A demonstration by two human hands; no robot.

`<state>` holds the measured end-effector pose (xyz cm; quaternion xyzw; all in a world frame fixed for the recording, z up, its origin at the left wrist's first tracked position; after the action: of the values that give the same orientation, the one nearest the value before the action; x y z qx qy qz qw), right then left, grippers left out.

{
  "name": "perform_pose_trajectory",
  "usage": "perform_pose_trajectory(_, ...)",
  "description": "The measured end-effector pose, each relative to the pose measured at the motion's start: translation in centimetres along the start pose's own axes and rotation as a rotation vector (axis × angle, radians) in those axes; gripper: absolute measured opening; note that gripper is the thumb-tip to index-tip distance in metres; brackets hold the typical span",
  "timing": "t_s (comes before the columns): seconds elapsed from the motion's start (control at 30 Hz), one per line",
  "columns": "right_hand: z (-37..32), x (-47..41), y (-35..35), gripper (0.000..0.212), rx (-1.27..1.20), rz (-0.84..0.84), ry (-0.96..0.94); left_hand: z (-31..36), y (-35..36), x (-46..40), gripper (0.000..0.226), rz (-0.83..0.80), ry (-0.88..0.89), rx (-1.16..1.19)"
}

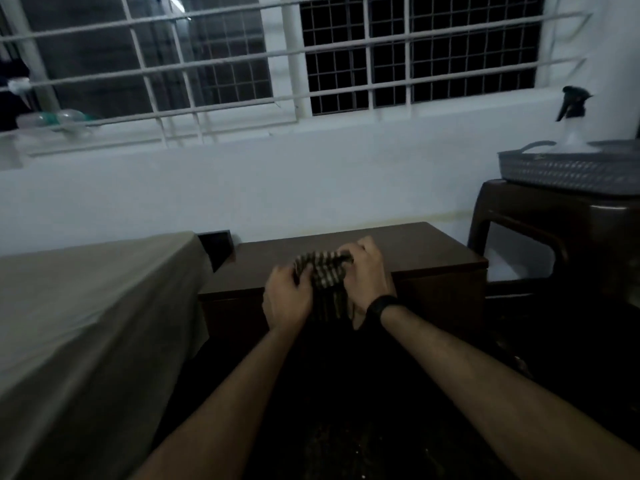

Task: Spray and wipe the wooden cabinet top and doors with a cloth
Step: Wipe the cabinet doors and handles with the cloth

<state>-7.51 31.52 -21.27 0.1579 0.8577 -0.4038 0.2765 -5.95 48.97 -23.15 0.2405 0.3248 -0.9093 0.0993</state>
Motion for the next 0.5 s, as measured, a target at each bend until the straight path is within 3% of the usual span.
perform_pose_trajectory(0.23,1.8,-5.1,-6.6,0.015,0.194,-0.058,-0.011,5.3,0.7,-5.1,0.040,-0.097,0.109,0.032)
perform_pose_trajectory(0.4,1.7,-11.3,-8.5,0.015,0.034,-0.104,-0.009,7.2,0.1,-10.3,0.042,-0.057,0.108,0.123)
perform_pose_trajectory(0.5,2.2,-14.6,-8.9,0.016,0.070,-0.106,-0.022,7.1,0.7,-14.5,0.051,-0.100,0.039,0.216)
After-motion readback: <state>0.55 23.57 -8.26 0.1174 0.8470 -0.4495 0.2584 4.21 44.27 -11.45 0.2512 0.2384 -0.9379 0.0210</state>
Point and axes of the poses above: each hand's wrist, its own x-axis away from the middle knuckle, its own y-axis out of the palm, z = x × y, the point moved 8 cm from there along -x, towards the middle knuckle, and after that the axes turned 11 degrees about -z, right-handed, at the moved point
